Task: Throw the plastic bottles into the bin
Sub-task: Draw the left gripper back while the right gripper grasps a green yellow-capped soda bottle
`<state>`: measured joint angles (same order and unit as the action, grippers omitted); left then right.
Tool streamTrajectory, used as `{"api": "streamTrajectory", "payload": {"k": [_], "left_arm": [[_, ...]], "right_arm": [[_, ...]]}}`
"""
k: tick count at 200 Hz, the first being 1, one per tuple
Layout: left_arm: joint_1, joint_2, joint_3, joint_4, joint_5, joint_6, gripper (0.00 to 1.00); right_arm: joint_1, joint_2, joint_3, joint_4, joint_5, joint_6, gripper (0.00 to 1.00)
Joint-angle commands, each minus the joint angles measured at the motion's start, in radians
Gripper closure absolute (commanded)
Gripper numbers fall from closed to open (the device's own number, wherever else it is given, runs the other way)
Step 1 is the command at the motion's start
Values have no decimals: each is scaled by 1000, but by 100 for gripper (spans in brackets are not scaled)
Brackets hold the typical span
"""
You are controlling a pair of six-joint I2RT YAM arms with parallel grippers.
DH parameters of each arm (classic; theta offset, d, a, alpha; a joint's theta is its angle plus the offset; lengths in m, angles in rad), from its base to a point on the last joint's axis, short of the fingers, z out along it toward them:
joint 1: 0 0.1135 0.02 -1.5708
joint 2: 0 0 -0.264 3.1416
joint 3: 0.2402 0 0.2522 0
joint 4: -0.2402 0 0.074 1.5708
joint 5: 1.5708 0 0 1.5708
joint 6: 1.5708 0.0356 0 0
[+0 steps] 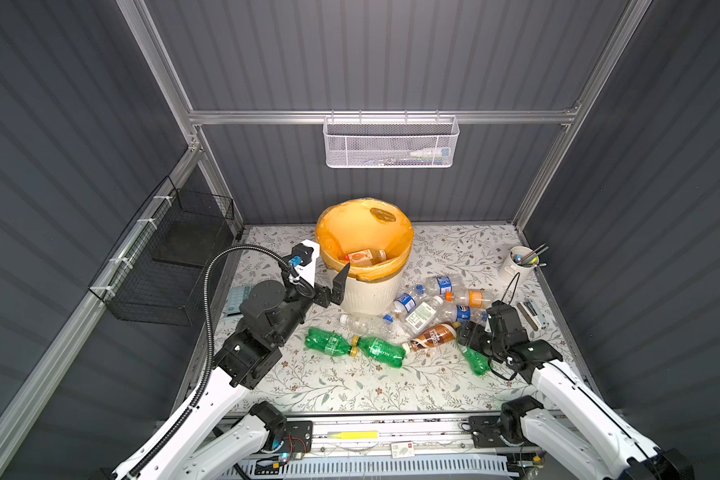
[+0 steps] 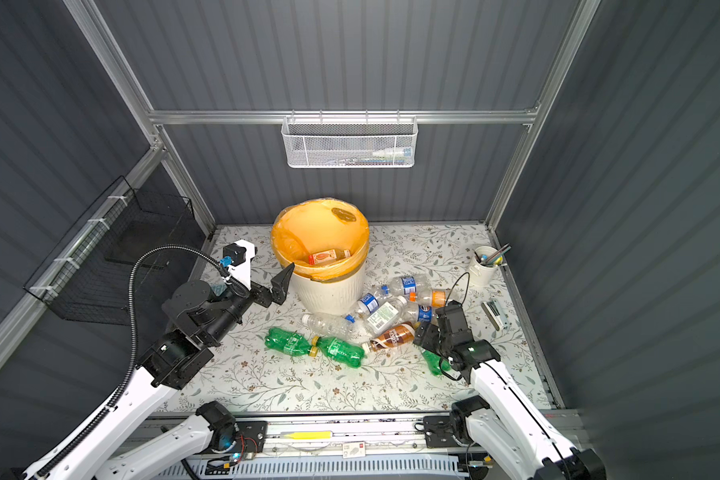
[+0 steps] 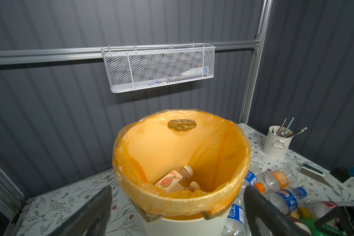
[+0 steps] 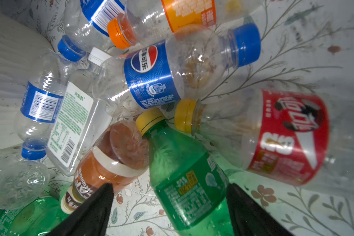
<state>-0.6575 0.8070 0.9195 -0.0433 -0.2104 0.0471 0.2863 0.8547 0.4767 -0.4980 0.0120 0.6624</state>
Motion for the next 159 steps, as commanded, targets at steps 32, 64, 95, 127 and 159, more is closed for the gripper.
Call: {"api": "streamTrajectory", "payload": {"k": [32,64,95,127,159], "left_arm": [[2,-6,-16,-15,-22,-18,0],[2,-9,-30,-25,-31,-25,0],[2,-18,-39,-36,-45,-29,0],[3,-26,-49,-43,-54,-33,0],[3,-29,-52,-52,-58,-36,0]], "right_arm": [[57,76,7,-23,68,-9,13],[75,123,10,-22,84,-24,15],[83,159,14,-16,80,-37,20],[90,174,15,-8,85,-54,30],[93,171,19,-9,62,-67,40]]}}
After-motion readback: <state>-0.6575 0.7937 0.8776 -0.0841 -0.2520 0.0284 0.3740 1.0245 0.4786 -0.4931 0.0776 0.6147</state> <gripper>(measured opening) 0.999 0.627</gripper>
